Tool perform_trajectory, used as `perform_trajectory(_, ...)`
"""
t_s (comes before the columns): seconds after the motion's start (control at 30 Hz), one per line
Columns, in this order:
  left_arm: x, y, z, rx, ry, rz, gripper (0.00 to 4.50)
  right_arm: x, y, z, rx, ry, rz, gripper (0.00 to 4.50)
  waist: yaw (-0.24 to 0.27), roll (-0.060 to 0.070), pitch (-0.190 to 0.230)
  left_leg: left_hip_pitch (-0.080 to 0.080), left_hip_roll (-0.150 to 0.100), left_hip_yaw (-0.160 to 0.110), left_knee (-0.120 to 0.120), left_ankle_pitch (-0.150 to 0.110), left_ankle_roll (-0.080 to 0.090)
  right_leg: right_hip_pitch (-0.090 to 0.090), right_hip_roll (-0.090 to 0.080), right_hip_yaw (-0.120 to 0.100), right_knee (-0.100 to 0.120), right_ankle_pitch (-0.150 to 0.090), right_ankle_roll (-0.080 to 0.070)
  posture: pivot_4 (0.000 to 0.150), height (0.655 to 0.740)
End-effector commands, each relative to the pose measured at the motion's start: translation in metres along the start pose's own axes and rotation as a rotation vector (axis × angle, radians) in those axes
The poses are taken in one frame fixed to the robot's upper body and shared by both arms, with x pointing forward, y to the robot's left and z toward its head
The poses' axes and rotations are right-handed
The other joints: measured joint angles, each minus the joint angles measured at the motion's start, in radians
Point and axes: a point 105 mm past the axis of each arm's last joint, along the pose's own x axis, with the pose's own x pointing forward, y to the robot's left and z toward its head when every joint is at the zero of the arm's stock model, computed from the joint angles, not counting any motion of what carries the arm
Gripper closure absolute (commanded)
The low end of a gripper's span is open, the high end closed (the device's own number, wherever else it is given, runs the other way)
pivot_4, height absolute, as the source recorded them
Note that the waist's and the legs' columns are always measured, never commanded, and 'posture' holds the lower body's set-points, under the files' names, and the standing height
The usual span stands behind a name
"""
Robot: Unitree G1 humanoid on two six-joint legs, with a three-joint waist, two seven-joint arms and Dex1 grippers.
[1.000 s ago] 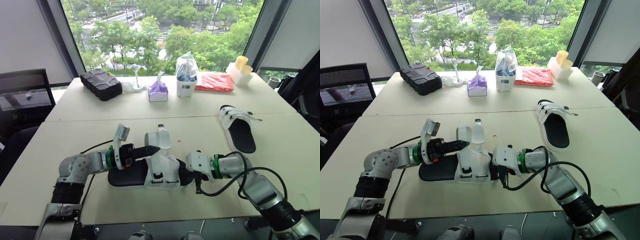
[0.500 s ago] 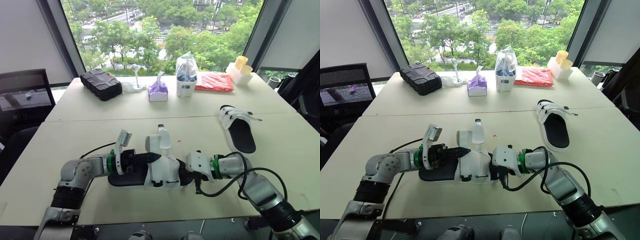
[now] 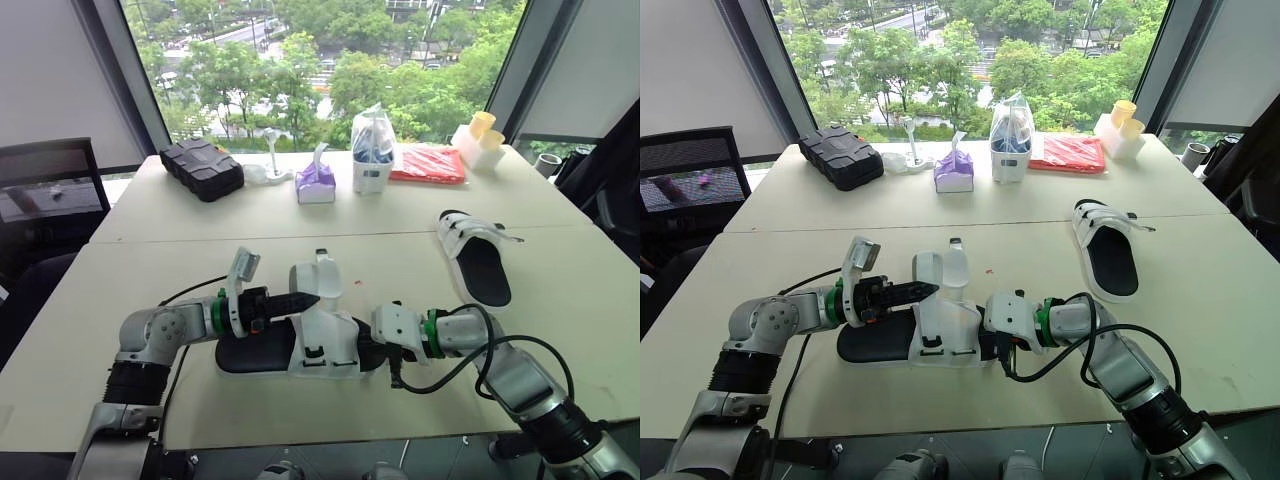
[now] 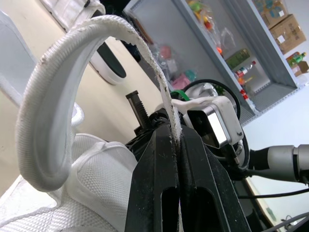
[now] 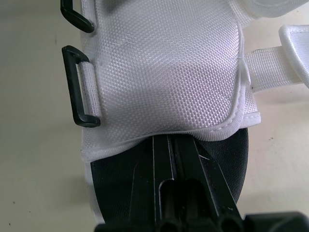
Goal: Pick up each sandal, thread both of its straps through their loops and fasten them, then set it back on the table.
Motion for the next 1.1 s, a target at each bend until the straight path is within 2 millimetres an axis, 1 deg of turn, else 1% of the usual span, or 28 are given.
perform_trajectory(0.03,-0.001,-0.005,0.000,0.009,0.006,-0.021,4.41,0.001,0.001,-0.003,0.000,0.024,-0.009,4.50,0.000,0.000,0.000,0.000,0.000,0.000,0.000,0.000,0.000,0.000,0.000,0.000,0.000,0.000,0.000,0.150,0.7400)
perform_trajectory(0.4,0.000,-0.001,-0.009,0.025,0.051,-0.002,4.41,0.001,0.001,-0.004,-0.007,0.030,-0.007,4.50,0.000,0.000,0.000,0.000,0.000,0.000,0.000,0.000,0.000,0.000,0.000,0.000,0.000,0.000,0.000,0.150,0.7400)
perform_trajectory(0.53,0.002,-0.001,-0.015,0.072,0.092,-0.006,4.41,0.001,0.001,-0.005,-0.008,0.031,-0.007,4.50,0.000,0.000,0.000,0.000,0.000,0.000,0.000,0.000,0.000,0.000,0.000,0.000,0.000,0.000,0.000,0.150,0.7400)
perform_trajectory(0.7,0.007,-0.008,-0.019,0.139,0.133,-0.043,4.41,0.001,0.002,-0.005,-0.009,0.033,-0.007,4.50,0.000,0.000,0.000,0.000,0.000,0.000,0.000,0.000,0.000,0.000,0.000,0.000,0.000,0.000,0.000,0.150,0.7400)
perform_trajectory(0.9,0.007,-0.009,-0.022,0.192,0.145,-0.041,4.41,0.001,0.002,-0.005,-0.007,0.033,-0.008,4.50,0.000,0.000,0.000,0.000,0.000,0.000,0.000,0.000,0.000,0.000,0.000,0.000,0.000,0.000,0.000,0.150,0.7400)
perform_trajectory(1.03,0.004,-0.012,-0.034,0.223,0.201,-0.052,4.41,0.002,0.003,-0.005,-0.005,0.032,-0.007,4.50,-0.001,0.000,0.000,0.000,0.000,0.000,0.000,0.000,0.000,0.000,0.000,0.000,0.000,0.000,0.000,0.150,0.7400)
perform_trajectory(1.1,0.002,-0.010,-0.041,0.246,0.227,-0.037,4.41,0.002,0.003,-0.005,-0.004,0.031,-0.007,4.50,0.000,0.000,0.000,0.000,0.000,0.000,-0.001,0.000,0.000,0.000,0.000,0.000,0.000,0.000,0.000,0.150,0.7400)
